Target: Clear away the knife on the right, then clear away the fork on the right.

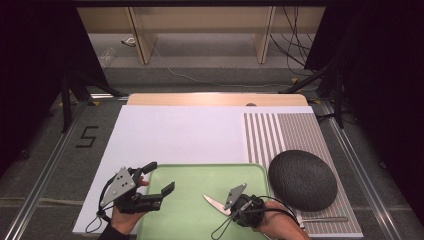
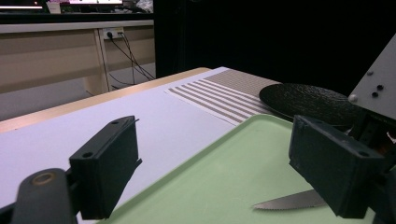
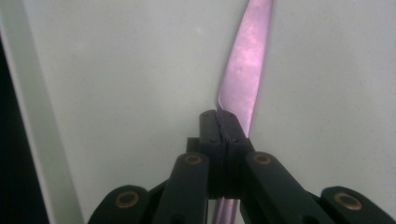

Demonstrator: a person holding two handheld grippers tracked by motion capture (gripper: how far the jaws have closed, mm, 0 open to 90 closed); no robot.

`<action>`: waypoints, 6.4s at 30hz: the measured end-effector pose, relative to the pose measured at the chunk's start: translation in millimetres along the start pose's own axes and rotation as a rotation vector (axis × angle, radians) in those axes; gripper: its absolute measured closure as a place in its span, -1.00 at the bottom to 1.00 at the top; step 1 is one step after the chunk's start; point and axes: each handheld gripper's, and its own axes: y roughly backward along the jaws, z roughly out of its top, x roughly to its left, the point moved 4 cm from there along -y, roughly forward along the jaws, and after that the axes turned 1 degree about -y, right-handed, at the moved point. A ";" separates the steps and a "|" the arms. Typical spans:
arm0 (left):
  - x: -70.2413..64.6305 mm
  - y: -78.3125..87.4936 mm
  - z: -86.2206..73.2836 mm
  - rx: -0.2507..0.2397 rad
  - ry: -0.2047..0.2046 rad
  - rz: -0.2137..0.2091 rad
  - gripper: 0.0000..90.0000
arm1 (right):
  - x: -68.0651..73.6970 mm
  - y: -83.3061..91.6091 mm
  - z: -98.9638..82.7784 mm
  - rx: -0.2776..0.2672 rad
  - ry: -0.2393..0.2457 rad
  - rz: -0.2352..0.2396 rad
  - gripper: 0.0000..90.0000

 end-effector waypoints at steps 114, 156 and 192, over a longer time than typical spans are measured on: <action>3.2 0.2 0.1 -0.005 0.025 0.004 -0.65 | -62.1 79.9 -46.1 -0.577 -0.493 -0.010 -0.31; 3.8 0.1 0.5 -0.007 0.037 0.007 -0.65 | -61.1 91.6 -81.4 -0.625 -0.590 -0.042 -0.62; 4.6 0.4 0.8 -0.010 0.041 0.009 -0.65 | -60.2 109.8 -145.9 -0.543 -0.706 -0.137 -0.62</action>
